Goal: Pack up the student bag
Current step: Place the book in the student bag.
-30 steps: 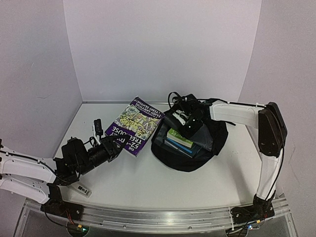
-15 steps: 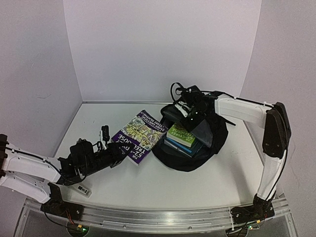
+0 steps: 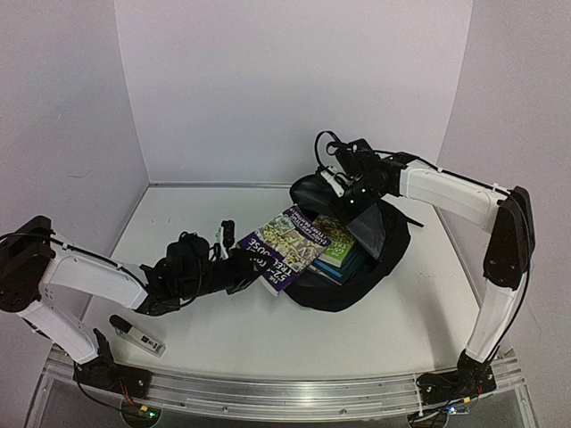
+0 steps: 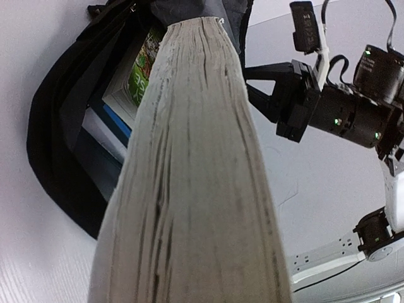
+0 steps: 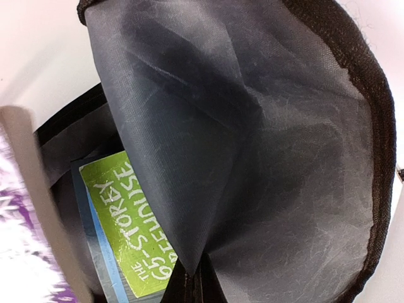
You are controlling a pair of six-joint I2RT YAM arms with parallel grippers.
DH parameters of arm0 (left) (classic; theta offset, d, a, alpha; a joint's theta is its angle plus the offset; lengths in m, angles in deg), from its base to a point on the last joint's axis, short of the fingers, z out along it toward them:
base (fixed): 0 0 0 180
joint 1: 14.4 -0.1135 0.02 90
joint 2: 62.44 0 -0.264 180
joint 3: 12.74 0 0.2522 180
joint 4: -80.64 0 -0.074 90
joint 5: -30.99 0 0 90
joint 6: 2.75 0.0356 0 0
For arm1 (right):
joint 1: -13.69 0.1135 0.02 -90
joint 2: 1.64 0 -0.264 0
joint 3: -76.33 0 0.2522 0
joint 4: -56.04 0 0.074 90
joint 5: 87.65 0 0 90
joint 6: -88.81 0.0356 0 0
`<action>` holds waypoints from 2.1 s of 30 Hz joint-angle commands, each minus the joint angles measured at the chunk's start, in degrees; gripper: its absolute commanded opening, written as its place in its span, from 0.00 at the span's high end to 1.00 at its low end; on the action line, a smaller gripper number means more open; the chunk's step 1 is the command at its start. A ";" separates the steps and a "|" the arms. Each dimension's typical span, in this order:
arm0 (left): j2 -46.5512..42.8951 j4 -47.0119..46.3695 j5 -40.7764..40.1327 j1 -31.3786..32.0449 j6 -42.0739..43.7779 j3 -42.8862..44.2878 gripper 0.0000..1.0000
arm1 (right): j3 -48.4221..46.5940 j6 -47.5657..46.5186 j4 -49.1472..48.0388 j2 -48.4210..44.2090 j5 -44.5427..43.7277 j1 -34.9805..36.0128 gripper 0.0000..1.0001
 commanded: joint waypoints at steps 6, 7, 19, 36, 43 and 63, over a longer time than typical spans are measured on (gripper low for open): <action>15.31 -11.49 8.02 -4.90 -11.10 13.89 1.00 | -4.46 1.86 -1.87 -4.21 3.30 0.42 1.00; 17.20 -11.63 8.71 -4.98 -12.20 15.48 1.00 | -4.56 1.97 -1.82 -4.25 3.76 0.45 1.00; 30.13 -2.85 9.20 -5.20 -21.56 31.41 0.90 | -3.66 2.65 -1.71 -5.20 6.42 0.41 1.00; 21.05 33.71 3.98 -4.25 -21.29 38.74 0.28 | -3.83 2.01 -1.71 -4.43 5.72 0.29 1.00; 17.23 36.69 1.77 -2.66 -21.64 35.86 0.36 | -4.46 2.10 -1.62 -4.04 6.04 0.23 1.00; 25.97 36.61 3.27 -2.93 -21.05 40.22 0.52 | -5.08 1.77 -0.63 -4.61 6.94 0.26 1.00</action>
